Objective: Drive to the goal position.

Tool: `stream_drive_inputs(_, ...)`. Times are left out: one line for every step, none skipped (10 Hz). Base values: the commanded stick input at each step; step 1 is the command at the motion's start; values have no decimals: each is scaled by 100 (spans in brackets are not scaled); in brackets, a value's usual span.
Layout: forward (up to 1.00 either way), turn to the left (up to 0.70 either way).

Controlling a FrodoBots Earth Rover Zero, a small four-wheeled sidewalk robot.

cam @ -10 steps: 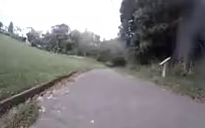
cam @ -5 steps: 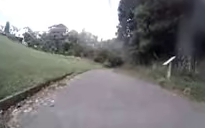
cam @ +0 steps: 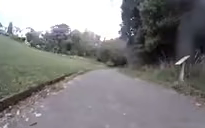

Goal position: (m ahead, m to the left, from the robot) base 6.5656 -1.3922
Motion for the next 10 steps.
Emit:
stream_drive_inputs(100,0)
stream_drive_inputs(100,0)
stream_drive_inputs(100,0)
stream_drive_inputs(100,0)
stream_drive_inputs(100,0)
stream_drive_inputs(100,0)
stream_drive_inputs(100,0)
stream_drive_inputs(100,0)
stream_drive_inputs(100,0)
stream_drive_inputs(100,0)
